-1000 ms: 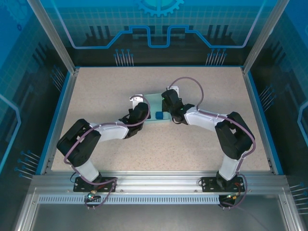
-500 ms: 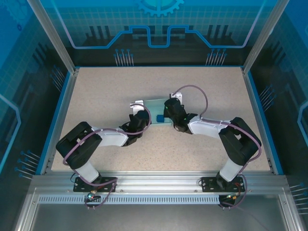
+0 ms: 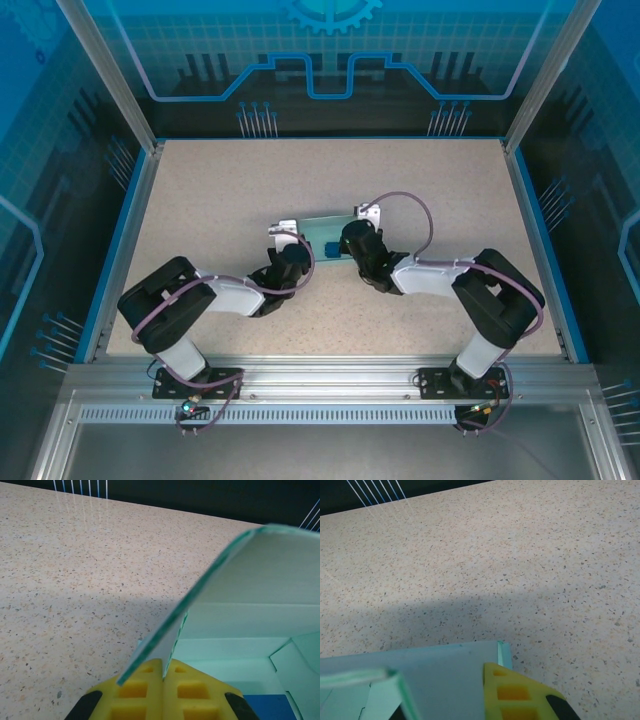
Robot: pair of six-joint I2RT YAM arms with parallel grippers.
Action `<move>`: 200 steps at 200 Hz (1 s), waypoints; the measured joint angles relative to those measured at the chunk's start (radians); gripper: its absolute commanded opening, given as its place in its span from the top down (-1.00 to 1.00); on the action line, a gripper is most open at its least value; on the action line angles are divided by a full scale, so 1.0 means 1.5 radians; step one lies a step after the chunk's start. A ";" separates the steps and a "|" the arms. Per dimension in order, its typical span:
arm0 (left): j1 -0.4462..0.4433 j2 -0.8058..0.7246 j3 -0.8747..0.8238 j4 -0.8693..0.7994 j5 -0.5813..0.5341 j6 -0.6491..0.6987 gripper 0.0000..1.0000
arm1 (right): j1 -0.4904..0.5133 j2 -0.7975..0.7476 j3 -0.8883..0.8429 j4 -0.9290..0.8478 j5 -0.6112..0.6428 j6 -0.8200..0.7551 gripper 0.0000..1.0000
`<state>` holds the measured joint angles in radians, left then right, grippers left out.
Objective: Fold the paper box
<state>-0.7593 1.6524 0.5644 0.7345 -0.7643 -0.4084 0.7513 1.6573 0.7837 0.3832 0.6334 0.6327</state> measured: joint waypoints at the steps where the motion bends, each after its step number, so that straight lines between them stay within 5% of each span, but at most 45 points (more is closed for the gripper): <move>1: 0.000 0.000 0.000 0.001 0.000 0.000 1.00 | 0.001 0.000 -0.001 0.000 0.001 0.000 0.98; 200: -0.008 -0.021 -0.046 -0.034 -0.016 -0.003 0.33 | 0.048 -0.020 -0.062 0.040 0.102 0.010 1.00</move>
<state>-0.7715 1.6215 0.4953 0.6830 -0.7883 -0.4129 0.8234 1.6279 0.6910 0.4427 0.7860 0.6476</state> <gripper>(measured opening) 0.324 0.058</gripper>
